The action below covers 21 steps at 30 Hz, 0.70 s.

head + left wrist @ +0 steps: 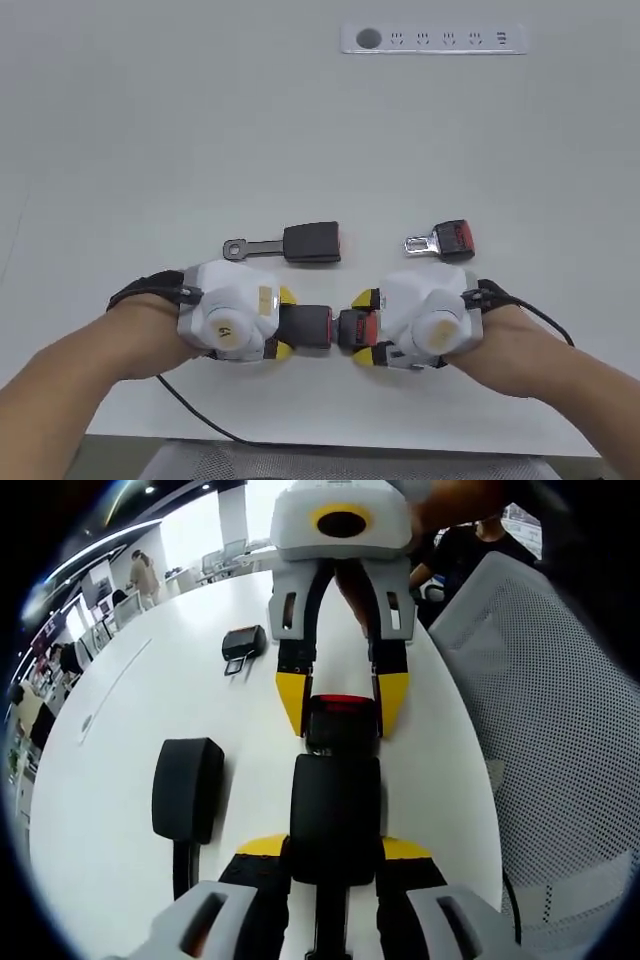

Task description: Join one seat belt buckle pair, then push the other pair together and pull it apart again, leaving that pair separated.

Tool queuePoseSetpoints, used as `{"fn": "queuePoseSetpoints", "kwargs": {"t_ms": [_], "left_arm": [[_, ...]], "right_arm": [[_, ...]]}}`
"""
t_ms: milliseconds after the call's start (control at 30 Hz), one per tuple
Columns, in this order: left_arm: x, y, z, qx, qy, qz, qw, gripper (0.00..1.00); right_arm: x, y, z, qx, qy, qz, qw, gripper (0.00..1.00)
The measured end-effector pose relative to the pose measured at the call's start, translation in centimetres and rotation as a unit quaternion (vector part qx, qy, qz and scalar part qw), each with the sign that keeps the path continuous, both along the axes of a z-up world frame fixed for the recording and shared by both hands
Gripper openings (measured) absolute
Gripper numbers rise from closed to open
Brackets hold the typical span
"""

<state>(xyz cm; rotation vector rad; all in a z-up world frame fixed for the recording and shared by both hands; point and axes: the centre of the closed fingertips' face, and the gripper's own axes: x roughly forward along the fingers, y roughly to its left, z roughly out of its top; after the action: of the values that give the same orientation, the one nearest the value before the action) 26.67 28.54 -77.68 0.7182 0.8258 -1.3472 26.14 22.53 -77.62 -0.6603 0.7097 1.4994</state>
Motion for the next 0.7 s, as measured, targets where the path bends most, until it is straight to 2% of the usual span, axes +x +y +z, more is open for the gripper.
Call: {"fn": "queuePoseSetpoints", "kwargs": {"t_ms": [167,333,467,533,700], "left_arm": [[0.1,-0.1,0.0,0.0,0.004,0.013,0.9999,0.34],[0.4,-0.3,1.4,-0.026,0.004,0.027,0.9993,0.35],[0.3,-0.4,2.2,-0.028,0.003,0.03,0.9991,0.36],[0.5,-0.7,2.9,-0.04,-0.002,0.034,0.9986,0.36],[0.6,-1.4,4.5,-0.043,-0.009,0.028,0.9986,0.36]], "right_arm": [[0.0,0.1,0.1,0.007,-0.001,-0.005,1.0,0.33],[-0.1,0.2,0.5,0.013,0.001,-0.009,0.9999,0.33],[-0.2,0.2,1.1,0.016,-0.003,-0.01,0.9998,0.32],[-0.3,0.2,1.8,0.02,-0.002,-0.012,0.9997,0.33],[0.0,-0.1,3.1,0.024,-0.006,-0.018,0.9995,0.34]]}}
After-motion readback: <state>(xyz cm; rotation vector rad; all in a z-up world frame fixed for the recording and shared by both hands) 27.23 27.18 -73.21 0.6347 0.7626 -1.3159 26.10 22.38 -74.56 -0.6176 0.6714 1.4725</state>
